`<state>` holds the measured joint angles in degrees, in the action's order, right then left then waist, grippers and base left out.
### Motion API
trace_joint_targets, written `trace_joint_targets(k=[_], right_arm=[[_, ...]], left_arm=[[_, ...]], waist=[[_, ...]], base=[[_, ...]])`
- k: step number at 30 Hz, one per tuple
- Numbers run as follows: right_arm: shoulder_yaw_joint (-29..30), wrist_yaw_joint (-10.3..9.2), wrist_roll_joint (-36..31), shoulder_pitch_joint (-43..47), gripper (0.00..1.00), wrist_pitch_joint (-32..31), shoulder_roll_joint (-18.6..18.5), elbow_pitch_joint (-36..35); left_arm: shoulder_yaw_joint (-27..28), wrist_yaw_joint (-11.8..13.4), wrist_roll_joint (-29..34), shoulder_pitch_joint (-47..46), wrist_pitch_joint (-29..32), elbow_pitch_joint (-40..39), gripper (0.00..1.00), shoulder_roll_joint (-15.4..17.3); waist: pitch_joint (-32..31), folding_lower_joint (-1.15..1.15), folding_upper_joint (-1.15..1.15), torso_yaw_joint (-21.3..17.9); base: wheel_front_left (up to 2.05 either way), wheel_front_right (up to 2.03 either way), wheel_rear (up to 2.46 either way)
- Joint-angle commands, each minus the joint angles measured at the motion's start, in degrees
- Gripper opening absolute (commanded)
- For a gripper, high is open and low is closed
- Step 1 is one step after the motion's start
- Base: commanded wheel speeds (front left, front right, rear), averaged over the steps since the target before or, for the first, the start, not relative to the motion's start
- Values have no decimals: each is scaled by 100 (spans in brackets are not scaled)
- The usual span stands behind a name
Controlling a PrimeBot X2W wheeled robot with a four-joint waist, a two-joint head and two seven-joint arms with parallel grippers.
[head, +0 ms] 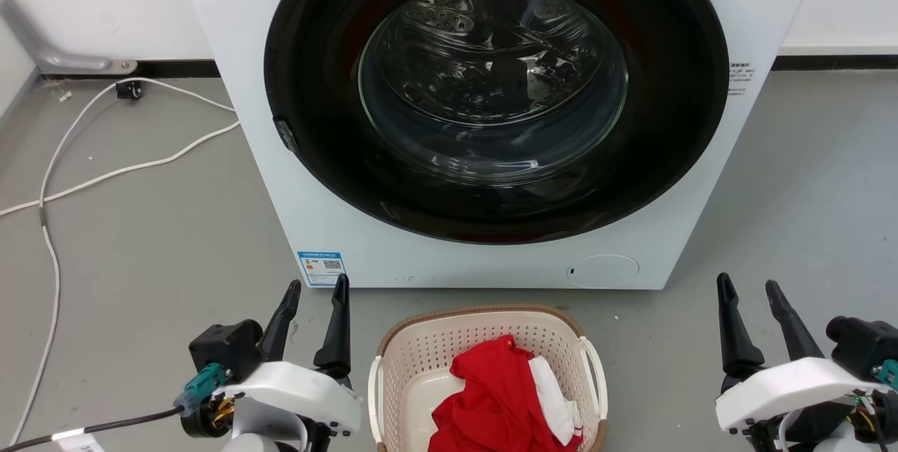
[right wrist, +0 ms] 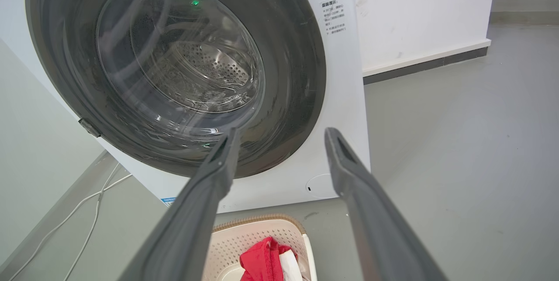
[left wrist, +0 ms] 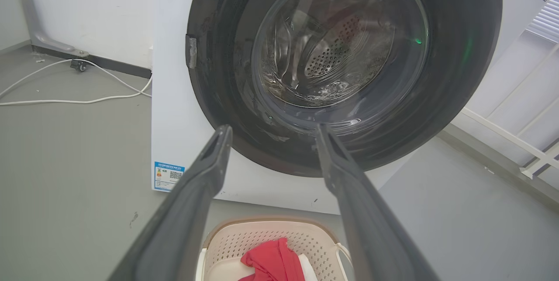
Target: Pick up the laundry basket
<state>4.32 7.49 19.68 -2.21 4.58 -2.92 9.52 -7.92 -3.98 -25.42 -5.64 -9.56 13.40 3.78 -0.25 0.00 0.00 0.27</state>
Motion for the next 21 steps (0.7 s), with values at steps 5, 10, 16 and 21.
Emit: trace_joint_targets(k=[5, 10, 16, 21], right_arm=[[-39, 0, -379, 57, 100, 71, -2, -75], [-41, 0, -604, 92, 100, 113, -1, -88], [-61, 0, -829, 124, 100, 159, 0, -117], [-53, 0, -1069, 162, 100, 204, 1, -143]], left_arm=[[-71, 55, 417, -114, -109, 15, 100, 41], [-120, 83, 665, -114, -175, 54, 100, 39], [-155, 101, 932, -125, -244, 110, 100, 32], [-181, 102, 1155, -124, -297, 135, 100, 24]], waist=[[-10, 0, 0, 4], [-12, 0, 0, 5], [-13, 0, 0, 10], [-17, 0, 0, 16]], base=[[0, 0, 0], [0, 0, 0], [0, 0, 0], [0, 0, 0]])
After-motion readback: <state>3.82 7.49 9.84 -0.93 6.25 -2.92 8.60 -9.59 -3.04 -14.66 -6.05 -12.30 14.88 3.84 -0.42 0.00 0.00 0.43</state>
